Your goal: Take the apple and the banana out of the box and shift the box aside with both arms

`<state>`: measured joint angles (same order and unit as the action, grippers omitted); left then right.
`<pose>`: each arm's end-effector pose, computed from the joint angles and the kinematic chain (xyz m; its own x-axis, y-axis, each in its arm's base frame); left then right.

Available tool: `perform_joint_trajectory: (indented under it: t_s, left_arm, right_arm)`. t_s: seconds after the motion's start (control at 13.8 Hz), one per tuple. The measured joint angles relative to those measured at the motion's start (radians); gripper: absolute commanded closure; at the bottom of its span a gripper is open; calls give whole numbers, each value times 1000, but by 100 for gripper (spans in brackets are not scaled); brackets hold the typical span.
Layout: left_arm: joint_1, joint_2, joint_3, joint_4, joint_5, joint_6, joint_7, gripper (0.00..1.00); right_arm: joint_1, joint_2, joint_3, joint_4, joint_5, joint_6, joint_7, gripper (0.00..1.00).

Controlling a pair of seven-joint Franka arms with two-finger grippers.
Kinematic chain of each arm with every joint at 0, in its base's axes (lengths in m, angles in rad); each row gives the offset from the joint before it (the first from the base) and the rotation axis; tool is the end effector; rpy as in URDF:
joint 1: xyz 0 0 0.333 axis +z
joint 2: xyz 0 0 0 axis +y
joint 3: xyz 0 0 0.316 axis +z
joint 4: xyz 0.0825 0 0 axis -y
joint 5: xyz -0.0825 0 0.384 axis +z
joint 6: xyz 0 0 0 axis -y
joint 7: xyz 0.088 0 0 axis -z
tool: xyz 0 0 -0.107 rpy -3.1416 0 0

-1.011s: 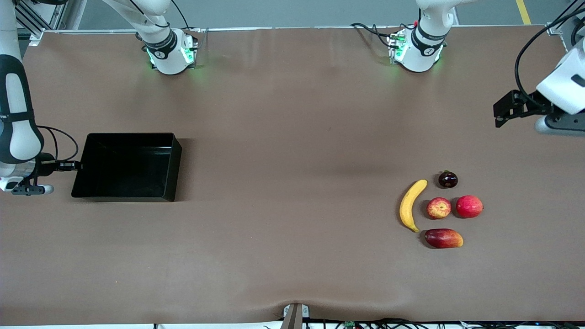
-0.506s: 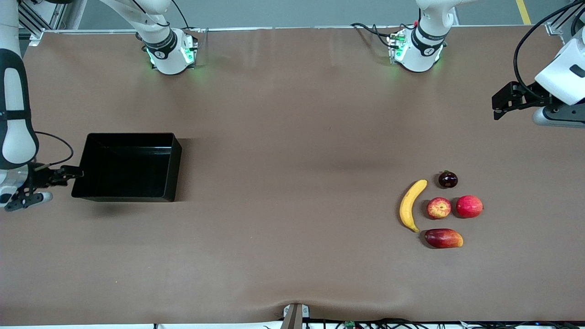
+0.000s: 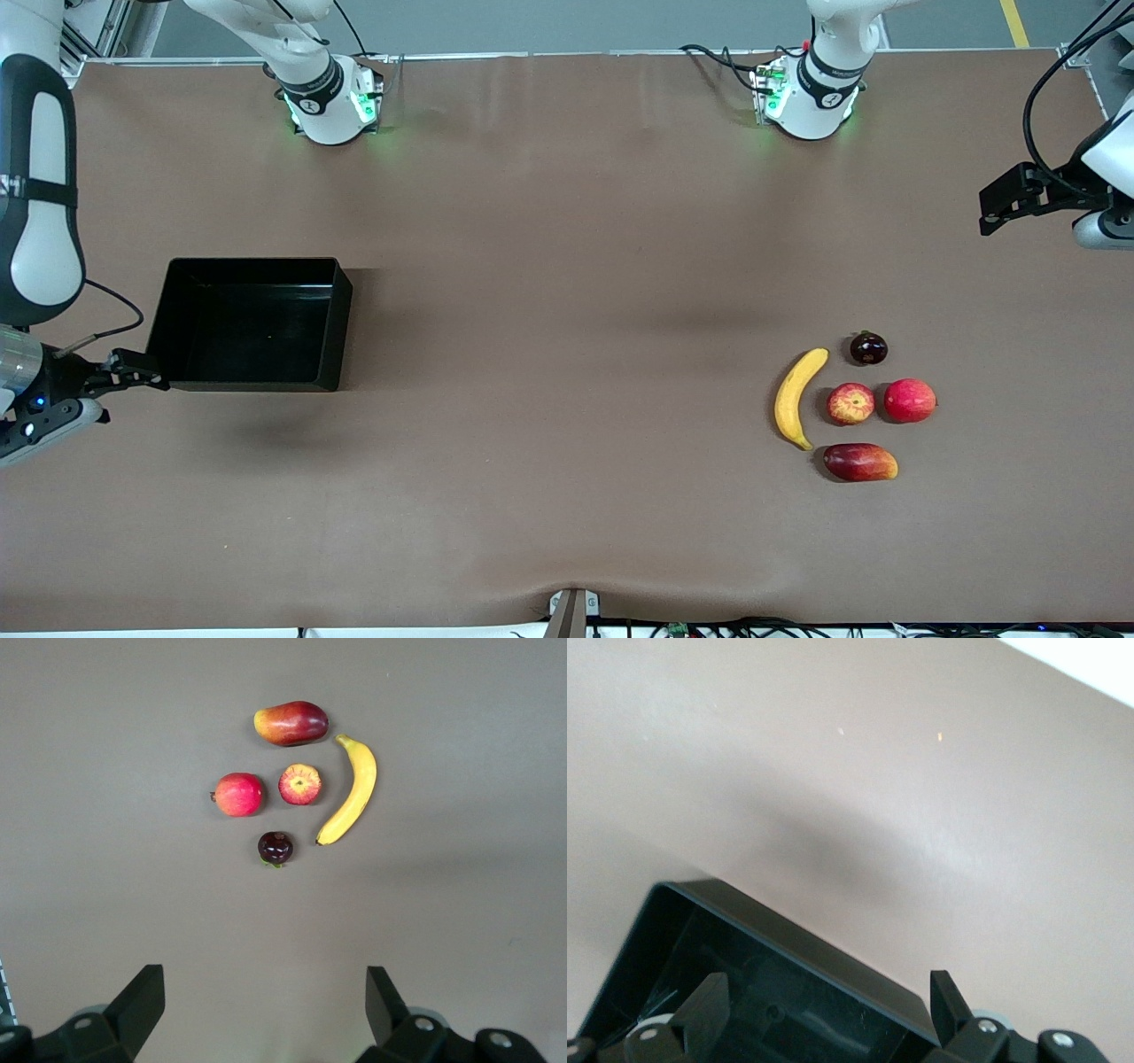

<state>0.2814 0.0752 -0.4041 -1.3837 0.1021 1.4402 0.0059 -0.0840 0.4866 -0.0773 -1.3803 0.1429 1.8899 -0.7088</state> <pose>0.5608 -0.0467 0.6617 0.9934 -0.1144 -0.0128 -0.1150 -0.9908 -0.0717 0.6966 -0.0925 0.4368 0.8692 0.4875 0.0827 0.4927 -0.8680 -0.0614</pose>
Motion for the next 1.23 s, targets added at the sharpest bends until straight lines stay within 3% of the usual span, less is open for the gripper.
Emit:
perform_joint_trajectory:
  t_s: [0.14, 0.36, 0.51, 0.87, 1.23]
  left_arm:
    - [-31, -13, 26, -9, -10, 1, 0, 0]
    - [-210, -55, 206, -71, -38, 11, 0, 0]
    - [-296, -104, 286, -144, -49, 33, 0, 0]
    - [-335, -205, 305, -258, -52, 57, -16, 0]
    - [-324, -230, 318, -291, -52, 73, -18, 0]
  right_arm:
    - [28, -15, 0, 21, 2, -3, 120, 0]
    - [74, -74, 0, 33, 1, -130, 372, 0]
    - [92, -136, 0, 36, -2, -242, 476, 0]
    - [94, -299, -4, 3, -70, -420, 504, 0]
    - [95, -534, -3, -203, -94, -455, 504, 0]
